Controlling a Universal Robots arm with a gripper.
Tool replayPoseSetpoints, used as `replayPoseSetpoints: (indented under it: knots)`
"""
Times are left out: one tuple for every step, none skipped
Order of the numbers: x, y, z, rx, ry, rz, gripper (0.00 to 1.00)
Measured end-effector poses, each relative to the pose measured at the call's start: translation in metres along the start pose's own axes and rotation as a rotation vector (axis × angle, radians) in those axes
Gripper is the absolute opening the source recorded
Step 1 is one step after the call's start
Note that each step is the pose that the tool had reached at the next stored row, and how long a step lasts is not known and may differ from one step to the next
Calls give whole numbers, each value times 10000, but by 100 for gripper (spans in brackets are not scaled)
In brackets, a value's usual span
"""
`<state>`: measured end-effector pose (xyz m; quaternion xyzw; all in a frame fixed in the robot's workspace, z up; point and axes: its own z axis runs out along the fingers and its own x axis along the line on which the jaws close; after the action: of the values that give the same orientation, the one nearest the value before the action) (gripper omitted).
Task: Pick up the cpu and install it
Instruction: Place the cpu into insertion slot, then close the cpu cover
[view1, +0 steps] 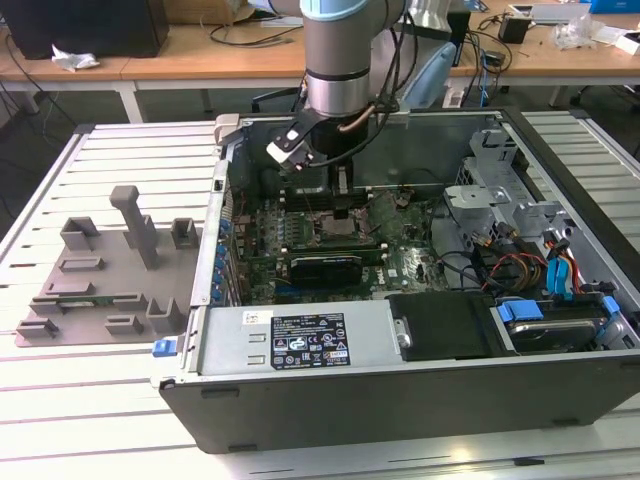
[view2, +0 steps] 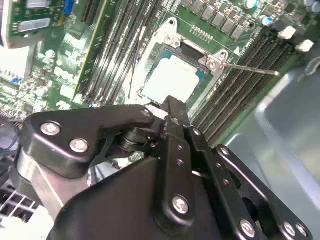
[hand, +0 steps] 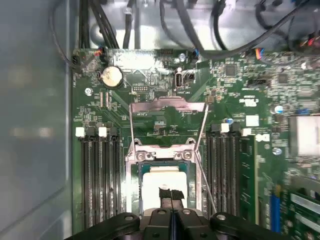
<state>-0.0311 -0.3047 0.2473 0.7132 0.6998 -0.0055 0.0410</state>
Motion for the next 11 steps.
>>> replayPoseSetpoints:
  knots:
    - [-4,4,-87,0,0,1,11]
    - [-5,5,-99,-1,0,1,11]
    - [-6,5,-110,0,0,1,11]
    - [-7,6,-120,0,0,1,11]
    - [-7,6,-127,0,0,1,11]
    - [-7,6,-130,0,-1,1,11]
    - [-7,6,-133,0,0,2,11]
    - [-8,6,-134,-1,0,1,11]
    - [-8,7,-136,-1,0,1,11]
    - [-8,7,-137,-1,1,2,11]
    - [-8,7,-140,0,-1,1,11]
